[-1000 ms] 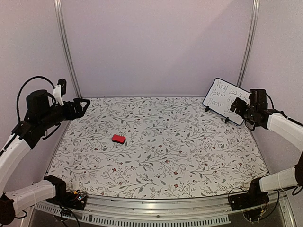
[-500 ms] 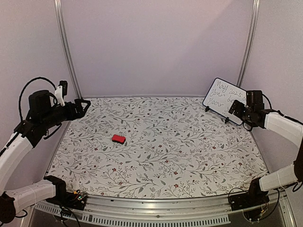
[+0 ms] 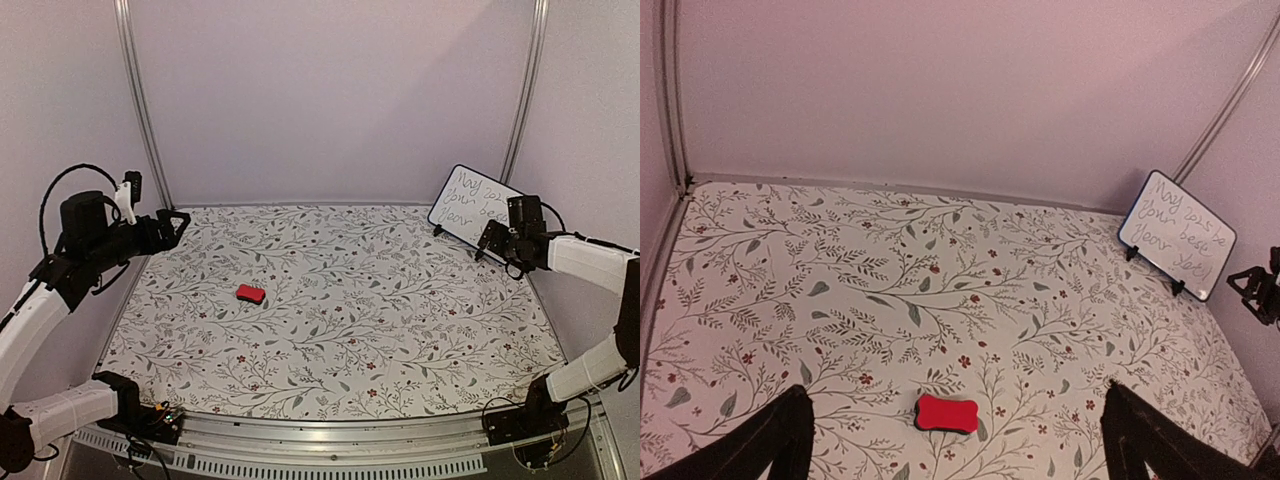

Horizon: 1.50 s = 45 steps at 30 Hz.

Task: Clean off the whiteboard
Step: Move the whiteboard to the center of the board.

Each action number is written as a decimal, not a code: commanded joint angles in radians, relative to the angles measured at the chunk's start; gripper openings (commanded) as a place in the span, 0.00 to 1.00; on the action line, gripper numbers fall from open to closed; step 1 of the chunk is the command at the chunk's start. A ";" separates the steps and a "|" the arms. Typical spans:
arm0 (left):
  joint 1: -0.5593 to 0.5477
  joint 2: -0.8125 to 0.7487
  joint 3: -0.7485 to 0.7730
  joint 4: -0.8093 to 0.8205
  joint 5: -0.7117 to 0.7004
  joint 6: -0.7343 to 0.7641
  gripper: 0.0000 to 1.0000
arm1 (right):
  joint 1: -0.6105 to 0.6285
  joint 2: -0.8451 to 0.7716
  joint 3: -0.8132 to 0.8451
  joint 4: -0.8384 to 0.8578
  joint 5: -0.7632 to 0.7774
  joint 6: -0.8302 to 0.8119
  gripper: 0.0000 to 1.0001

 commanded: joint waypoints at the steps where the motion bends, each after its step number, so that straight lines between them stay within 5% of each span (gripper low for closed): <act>1: 0.014 0.009 -0.012 0.019 0.006 -0.002 1.00 | 0.029 0.070 0.042 0.015 0.054 0.012 0.98; 45: 0.032 0.003 -0.012 0.023 0.017 -0.006 1.00 | 0.076 0.285 0.186 -0.021 0.210 0.112 0.99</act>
